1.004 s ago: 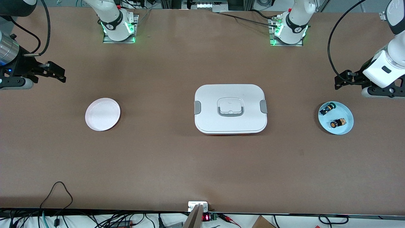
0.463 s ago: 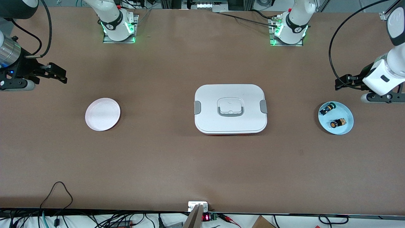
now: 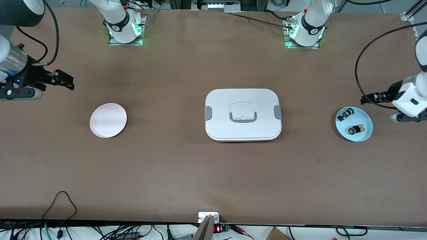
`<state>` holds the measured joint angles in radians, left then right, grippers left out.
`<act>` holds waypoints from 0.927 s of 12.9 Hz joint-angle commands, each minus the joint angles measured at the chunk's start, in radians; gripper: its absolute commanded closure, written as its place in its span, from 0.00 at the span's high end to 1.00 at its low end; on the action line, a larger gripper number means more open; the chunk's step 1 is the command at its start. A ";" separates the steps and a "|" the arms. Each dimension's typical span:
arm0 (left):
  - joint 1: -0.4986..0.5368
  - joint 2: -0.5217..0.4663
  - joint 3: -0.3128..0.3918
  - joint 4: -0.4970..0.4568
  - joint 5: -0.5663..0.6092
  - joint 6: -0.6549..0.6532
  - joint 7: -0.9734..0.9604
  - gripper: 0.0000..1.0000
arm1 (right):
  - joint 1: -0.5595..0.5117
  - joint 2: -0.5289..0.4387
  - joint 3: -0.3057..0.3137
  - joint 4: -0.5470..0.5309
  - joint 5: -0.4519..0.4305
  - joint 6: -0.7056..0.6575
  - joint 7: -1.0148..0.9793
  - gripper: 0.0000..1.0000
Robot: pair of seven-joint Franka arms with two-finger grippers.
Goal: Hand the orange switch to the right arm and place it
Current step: 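Lower the left gripper onto the orange switch while the right gripper moves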
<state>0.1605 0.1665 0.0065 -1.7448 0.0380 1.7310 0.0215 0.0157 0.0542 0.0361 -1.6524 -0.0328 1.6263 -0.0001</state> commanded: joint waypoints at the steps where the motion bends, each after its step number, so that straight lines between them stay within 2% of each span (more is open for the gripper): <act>1: 0.063 0.076 -0.005 0.028 -0.021 0.091 0.012 1.00 | 0.000 0.035 0.007 0.028 0.014 -0.009 0.011 1.00; 3: 0.112 0.126 -0.014 0.030 -0.097 0.145 0.050 1.00 | 0.004 0.073 0.007 0.028 0.014 -0.009 0.011 1.00; 7: 0.133 0.241 -0.013 0.019 -0.105 0.289 0.081 1.00 | 0.006 0.197 0.008 0.065 0.016 -0.013 0.008 1.00; 9: 0.163 0.297 -0.014 0.021 -0.105 0.347 0.090 1.00 | 0.016 0.213 0.008 0.101 0.014 -0.023 0.008 1.00; 12: 0.186 0.372 -0.016 0.019 -0.107 0.427 0.147 1.00 | 0.018 0.211 0.008 0.102 0.013 -0.025 0.009 1.00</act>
<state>0.3148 0.4923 0.0031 -1.7468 -0.0453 2.1247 0.1184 0.0322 0.2664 0.0400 -1.5772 -0.0276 1.6276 -0.0001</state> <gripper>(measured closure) 0.000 0.000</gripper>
